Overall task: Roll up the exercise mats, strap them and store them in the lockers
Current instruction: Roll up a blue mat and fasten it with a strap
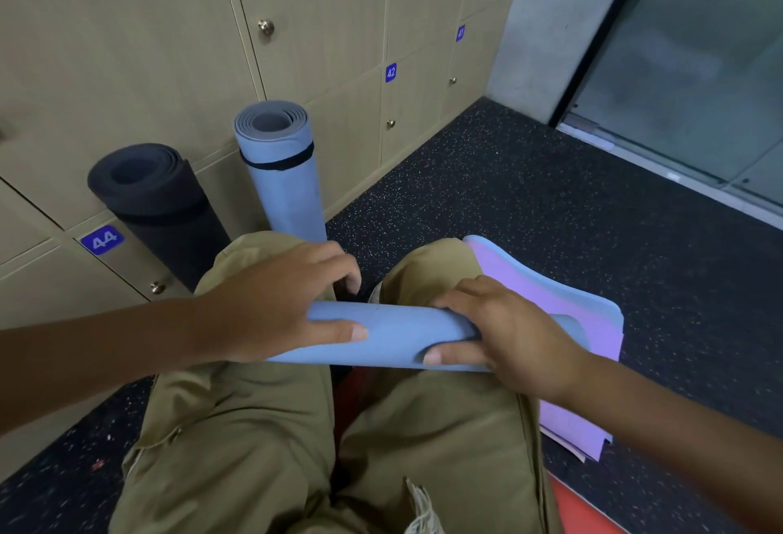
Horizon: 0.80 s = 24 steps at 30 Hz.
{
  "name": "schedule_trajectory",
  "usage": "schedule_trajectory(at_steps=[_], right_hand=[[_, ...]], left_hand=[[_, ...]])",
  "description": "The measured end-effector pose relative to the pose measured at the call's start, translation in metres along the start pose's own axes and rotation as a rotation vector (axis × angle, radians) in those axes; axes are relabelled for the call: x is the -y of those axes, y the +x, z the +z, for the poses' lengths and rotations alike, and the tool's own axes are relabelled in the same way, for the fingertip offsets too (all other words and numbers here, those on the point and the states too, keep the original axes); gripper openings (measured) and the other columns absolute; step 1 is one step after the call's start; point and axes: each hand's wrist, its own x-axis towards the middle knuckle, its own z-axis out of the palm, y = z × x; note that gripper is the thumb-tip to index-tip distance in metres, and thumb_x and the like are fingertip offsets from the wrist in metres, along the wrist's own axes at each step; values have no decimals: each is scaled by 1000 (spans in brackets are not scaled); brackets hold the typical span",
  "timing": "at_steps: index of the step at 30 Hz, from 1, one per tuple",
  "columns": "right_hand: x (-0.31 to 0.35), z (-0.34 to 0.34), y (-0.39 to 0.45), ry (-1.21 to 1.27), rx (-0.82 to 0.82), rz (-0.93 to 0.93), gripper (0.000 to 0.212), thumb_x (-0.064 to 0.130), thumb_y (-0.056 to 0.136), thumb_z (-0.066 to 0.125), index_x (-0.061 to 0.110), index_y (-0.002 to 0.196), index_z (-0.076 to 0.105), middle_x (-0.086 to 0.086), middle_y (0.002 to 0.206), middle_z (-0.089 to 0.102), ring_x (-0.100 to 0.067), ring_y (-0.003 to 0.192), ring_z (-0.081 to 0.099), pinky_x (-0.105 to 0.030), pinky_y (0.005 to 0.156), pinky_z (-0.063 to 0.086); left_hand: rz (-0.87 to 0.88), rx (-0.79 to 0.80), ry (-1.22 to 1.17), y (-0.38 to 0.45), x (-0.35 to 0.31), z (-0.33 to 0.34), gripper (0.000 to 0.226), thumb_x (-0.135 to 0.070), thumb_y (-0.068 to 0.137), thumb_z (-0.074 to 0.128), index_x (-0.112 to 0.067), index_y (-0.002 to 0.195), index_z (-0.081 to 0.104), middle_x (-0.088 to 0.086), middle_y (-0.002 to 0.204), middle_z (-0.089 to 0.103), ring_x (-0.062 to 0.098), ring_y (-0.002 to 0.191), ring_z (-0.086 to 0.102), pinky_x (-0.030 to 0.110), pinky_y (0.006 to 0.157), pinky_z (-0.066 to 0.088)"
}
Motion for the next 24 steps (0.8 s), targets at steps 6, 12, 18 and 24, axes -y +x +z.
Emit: schedule_trajectory(at_steps=[6,12,18,24], right_hand=[[-8,-13,23,145,148,-27,15,59,87,70,47,87,61,13,89,44,3,91,47,-8,78,32],[-13,-5,23,74,-14,55,58,79,82,48,29,106,64,17,91,50,-3,89,47,-22,77,38],[-17,13,4,-263,-223,73,78,86,87,24,27,120,63,8,104,59,-19,95,53,-35,81,42],[-34,18,15,-252,-293,48,76,82,92,22,25,109,69,6,89,58,-21,82,53,-32,72,33]], left_hand=[[116,-159,208,-5,-13,22,64,-80,82,55,-20,101,63,-10,93,56,14,81,54,35,71,47],[11,-51,93,8,-2,15,59,-86,76,53,-31,99,59,-15,91,54,8,84,52,32,75,45],[-85,37,28,25,3,1,43,-74,79,67,-35,94,64,-19,88,61,-3,94,54,13,78,39],[-133,201,56,50,6,-6,44,-71,90,56,-29,99,67,-12,92,69,5,86,61,22,77,45]])
